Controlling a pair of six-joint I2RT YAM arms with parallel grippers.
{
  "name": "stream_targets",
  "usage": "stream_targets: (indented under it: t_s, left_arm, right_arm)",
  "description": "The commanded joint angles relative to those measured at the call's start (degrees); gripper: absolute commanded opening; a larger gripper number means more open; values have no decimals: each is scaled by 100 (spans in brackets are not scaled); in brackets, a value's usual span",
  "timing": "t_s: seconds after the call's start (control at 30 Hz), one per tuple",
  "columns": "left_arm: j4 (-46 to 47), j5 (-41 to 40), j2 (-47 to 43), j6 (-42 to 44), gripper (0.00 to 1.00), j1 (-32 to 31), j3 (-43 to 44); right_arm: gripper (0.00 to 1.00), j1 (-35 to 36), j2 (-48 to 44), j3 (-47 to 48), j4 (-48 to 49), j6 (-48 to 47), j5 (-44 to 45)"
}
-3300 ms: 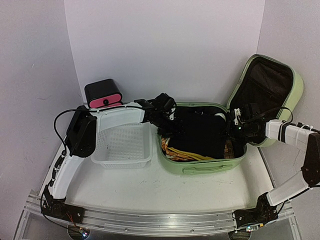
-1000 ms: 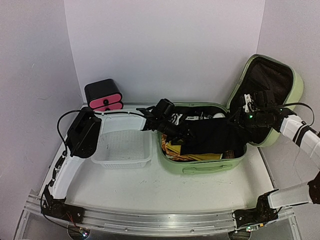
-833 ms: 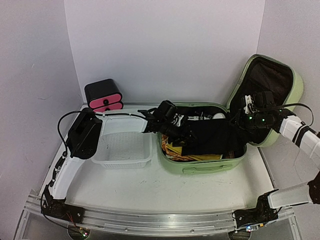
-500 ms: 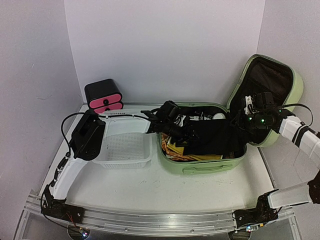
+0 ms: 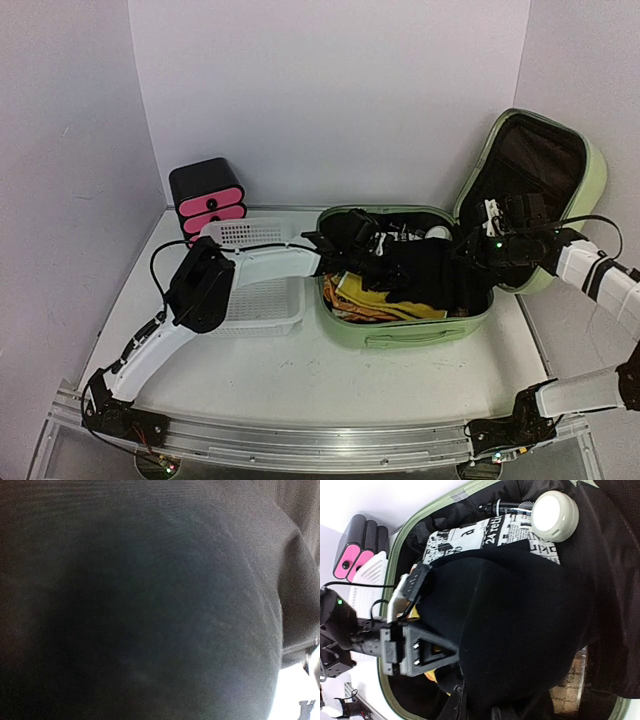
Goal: Open, take out, and arrange the luggage
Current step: Pick up the clothes from the opened luggage.
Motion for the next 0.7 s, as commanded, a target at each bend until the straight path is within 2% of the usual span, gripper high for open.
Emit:
stream_targets:
  t_s: [0.0, 0.07, 0.2, 0.47, 0.67]
  left_arm:
    - [608, -912, 285, -124, 11, -78, 454]
    - [718, -904, 467, -227, 1, -61, 707]
    - [1079, -561, 509, -351, 0, -3, 870]
    - [1395, -403, -1093, 82, 0, 138, -561]
    - [1497, -277, -2040, 251, 0, 250, -1250]
  right_arm:
    - [14, 11, -246, -44, 195, 72, -396]
    - [14, 13, -240, -53, 212, 87, -466]
    - [14, 14, -287, -17, 205, 90, -509]
    - [14, 11, -409, 735, 196, 109, -927]
    - [13, 10, -119, 1389, 286, 224, -1818]
